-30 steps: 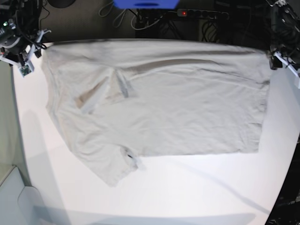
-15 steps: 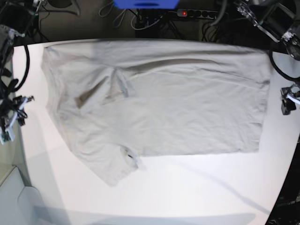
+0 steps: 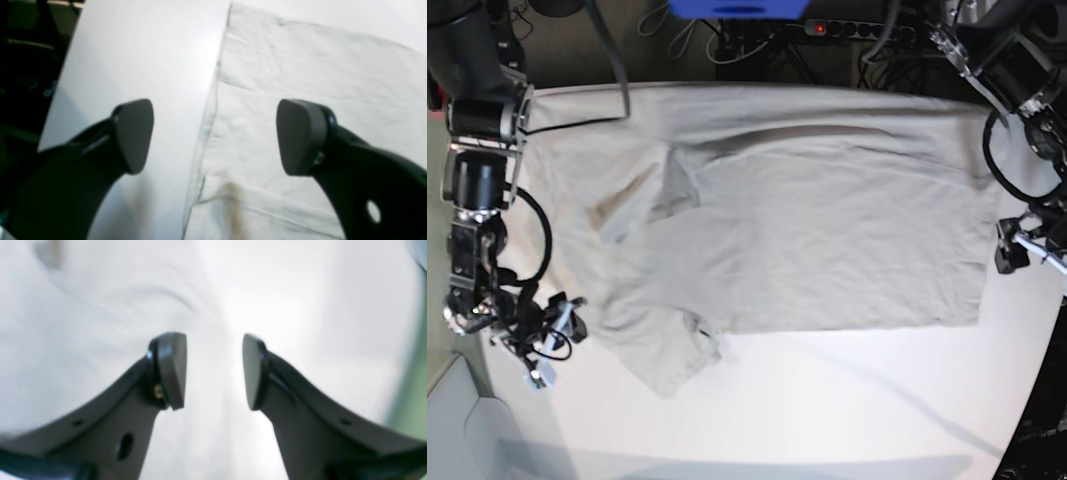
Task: Layout the t-shirt on the table in an organized manner, then fold the t-shirt properly
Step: 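Release the shirt and move both grippers to the hem-side corners, then grasp the hem corners with both grippers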
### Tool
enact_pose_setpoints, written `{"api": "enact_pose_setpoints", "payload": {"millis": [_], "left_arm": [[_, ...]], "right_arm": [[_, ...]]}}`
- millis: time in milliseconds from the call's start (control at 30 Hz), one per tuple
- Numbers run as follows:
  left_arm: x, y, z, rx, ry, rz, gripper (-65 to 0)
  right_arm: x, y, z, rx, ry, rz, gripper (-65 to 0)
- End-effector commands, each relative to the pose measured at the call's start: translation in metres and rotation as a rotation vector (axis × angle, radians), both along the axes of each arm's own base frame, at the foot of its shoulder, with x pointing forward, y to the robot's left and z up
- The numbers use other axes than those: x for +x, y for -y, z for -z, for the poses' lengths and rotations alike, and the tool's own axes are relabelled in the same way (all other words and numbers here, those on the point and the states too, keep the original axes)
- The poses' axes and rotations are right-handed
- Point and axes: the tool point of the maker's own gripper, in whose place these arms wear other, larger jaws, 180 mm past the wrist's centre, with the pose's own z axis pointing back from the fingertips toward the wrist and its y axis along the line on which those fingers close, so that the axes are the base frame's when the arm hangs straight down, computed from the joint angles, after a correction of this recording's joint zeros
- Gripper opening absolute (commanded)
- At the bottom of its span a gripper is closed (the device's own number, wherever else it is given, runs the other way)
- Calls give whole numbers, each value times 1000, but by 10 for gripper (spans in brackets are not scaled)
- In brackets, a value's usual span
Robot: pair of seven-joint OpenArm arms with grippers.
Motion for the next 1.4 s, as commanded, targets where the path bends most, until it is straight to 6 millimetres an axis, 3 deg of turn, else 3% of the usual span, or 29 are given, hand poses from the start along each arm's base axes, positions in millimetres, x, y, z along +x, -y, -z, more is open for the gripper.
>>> {"api": "enact_pose_setpoints", "payload": {"millis": [0, 133, 400, 567, 833, 1000, 1100, 1233, 1367], "left_arm": [[8, -5, -17, 18, 52, -2, -89], [5, -4, -13, 18, 42, 0, -89], [-9, -5, -2, 25, 6, -3, -89], [-13, 1, 5, 10, -5, 4, -89], [-11, 2, 5, 5, -2, 4, -89], [-10, 2, 7, -4, -4, -3, -90], [-2, 1, -1, -4, 20, -5, -90], [13, 1, 6, -54, 22, -6, -89], [41, -10, 13, -60, 40, -27, -89]], "right_arm": [[16, 4, -18, 5, 52, 3, -375], [30, -13, -5, 65, 59, -12, -375], [45, 8, 7, 133, 112, 139, -375], [36, 27, 26, 133, 87, 208, -375], [13, 28, 59, 143, 36, 228, -375], [8, 26, 65, 146, 25, 226, -385], [5, 26, 68, 146, 20, 227, -458], [5, 26, 68, 144, 20, 228, -644], [5, 29, 67, 140, 19, 231, -650]]}}
